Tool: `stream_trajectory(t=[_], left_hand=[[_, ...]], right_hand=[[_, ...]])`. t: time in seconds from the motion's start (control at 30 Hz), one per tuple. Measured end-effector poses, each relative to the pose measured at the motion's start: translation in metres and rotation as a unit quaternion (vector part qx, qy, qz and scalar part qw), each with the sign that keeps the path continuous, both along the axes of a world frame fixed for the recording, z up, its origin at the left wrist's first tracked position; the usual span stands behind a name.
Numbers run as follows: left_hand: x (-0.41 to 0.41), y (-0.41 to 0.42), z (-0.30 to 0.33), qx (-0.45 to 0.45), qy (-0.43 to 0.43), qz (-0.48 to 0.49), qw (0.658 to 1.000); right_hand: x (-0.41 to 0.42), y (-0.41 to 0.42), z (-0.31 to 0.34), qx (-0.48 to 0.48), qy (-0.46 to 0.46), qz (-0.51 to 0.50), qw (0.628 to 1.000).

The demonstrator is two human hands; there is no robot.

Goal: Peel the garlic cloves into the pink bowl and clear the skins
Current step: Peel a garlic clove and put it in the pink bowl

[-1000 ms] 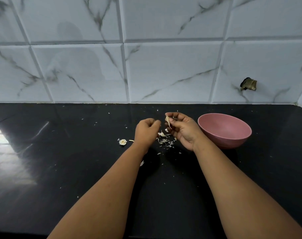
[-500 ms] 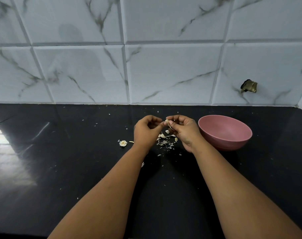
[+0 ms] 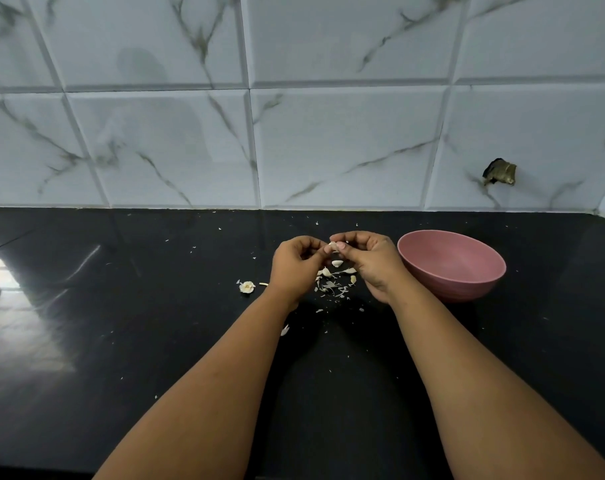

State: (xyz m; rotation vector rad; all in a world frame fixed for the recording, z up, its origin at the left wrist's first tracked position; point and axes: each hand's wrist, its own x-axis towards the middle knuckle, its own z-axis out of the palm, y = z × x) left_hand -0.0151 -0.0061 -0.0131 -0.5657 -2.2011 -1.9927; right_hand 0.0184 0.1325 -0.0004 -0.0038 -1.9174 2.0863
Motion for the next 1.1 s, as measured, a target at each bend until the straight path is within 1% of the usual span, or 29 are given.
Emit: stream_trajectory(t=[0.1,0.2,0.4,0.53,0.57,0.63,0.7,0.8,0.97,1.1], left_hand=[[-0.001,-0.003,0.001,-0.018,0.003,-0.014,1.0],[0.0,-0.005,0.002,-0.032,-0.011,-0.031,0.999],[0.001,-0.006,0.004,-0.072,-0.032,-0.066,0.995],[0.003,-0.002,0.003,-0.058,-0.045,-0.06,0.995],[0.004,0.0,0.003,-0.056,-0.039,-0.047,0.997],[0.003,0.003,0.001,-0.072,-0.007,-0.006,0.997],[0.001,0.003,0.0,-0.082,0.026,0.023,0.996],[-0.001,0.001,-0.001,-0.064,0.026,0.024,0.997],[-0.003,-0.002,-0.002,-0.048,0.017,-0.001,0.999],[-0.001,0.001,-0.001,-0.071,0.024,0.002,0.997]], right_hand=[[0.001,0.004,0.001,-0.033,-0.025,0.034,0.999],[0.002,0.009,0.003,-0.063,-0.047,0.066,0.995],[0.004,0.018,0.002,-0.073,-0.096,0.083,0.989],[0.004,0.016,0.002,-0.112,-0.1,0.075,0.986],[0.003,0.013,0.001,-0.097,-0.091,0.061,0.989],[0.002,0.006,-0.001,-0.001,-0.068,0.015,0.998],[0.001,0.0,-0.003,0.083,-0.042,-0.029,0.995],[0.001,-0.002,-0.004,0.125,-0.006,-0.075,0.989],[0.0,0.003,-0.004,0.244,0.04,-0.106,0.963],[-0.001,0.007,-0.004,0.27,0.044,-0.134,0.953]])
